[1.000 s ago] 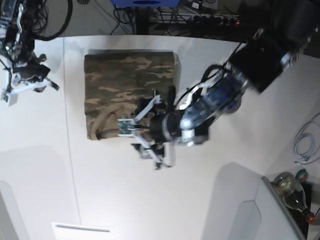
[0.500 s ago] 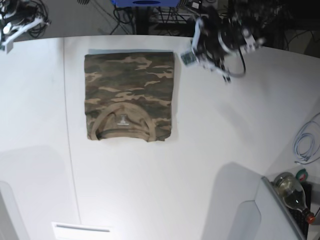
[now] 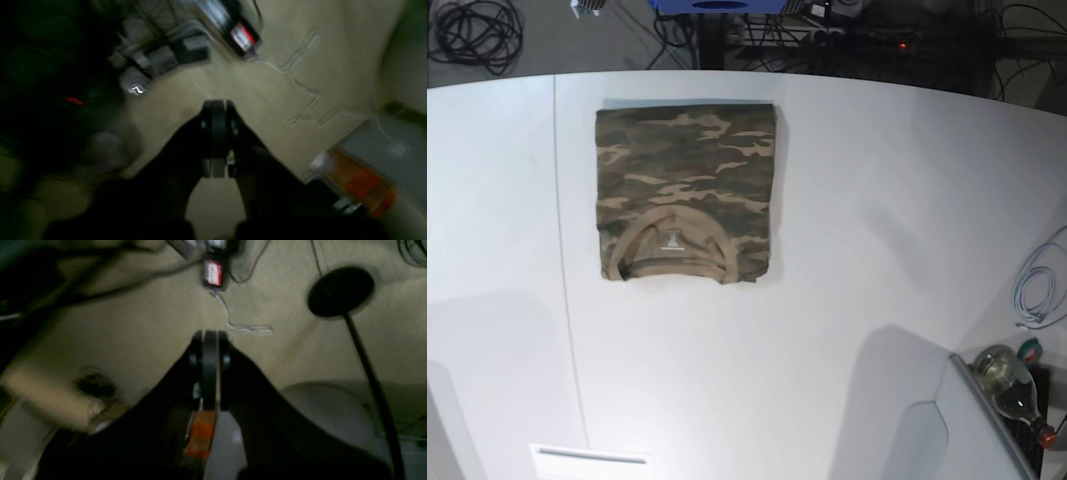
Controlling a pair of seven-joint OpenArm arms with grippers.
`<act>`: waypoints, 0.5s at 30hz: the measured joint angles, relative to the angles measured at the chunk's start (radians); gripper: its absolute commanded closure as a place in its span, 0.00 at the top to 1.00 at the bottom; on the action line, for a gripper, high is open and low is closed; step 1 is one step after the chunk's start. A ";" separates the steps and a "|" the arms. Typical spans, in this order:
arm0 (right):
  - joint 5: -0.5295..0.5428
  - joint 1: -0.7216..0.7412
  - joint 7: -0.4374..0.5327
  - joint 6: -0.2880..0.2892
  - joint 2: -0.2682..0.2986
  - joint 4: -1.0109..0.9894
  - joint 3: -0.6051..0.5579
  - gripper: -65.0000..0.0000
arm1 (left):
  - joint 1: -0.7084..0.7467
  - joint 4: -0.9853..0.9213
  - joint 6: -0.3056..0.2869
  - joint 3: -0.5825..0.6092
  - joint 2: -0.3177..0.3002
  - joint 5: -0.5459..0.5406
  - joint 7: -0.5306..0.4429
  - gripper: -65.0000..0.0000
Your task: Layout the t-shirt on the table in an organized manner, then fold the t-shirt properly
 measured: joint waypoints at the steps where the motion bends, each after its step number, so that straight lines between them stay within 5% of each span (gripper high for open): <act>1: 0.004 0.059 0.043 -0.008 -0.025 -0.127 -0.037 0.02 | -0.059 -0.144 0.018 0.025 0.026 0.000 -0.066 0.00; 4: 0.007 0.229 0.233 -0.003 -0.117 -0.558 -0.139 0.03 | -0.202 -0.524 0.014 0.087 0.120 -0.013 -0.278 0.00; 6: 0.009 0.325 0.464 0.001 -0.183 -0.855 -0.201 0.03 | -0.270 -0.729 0.011 0.093 0.180 -0.011 -0.381 0.00; 10: 0.006 0.382 0.843 -0.010 -0.230 -1.109 -0.301 0.03 | -0.299 -0.778 0.079 0.043 0.200 -0.004 -0.427 0.00; 15: 0.010 0.382 0.832 -0.010 -0.230 -1.089 -0.319 0.03 | -0.324 -0.720 0.222 0.016 0.210 -0.003 -0.385 0.00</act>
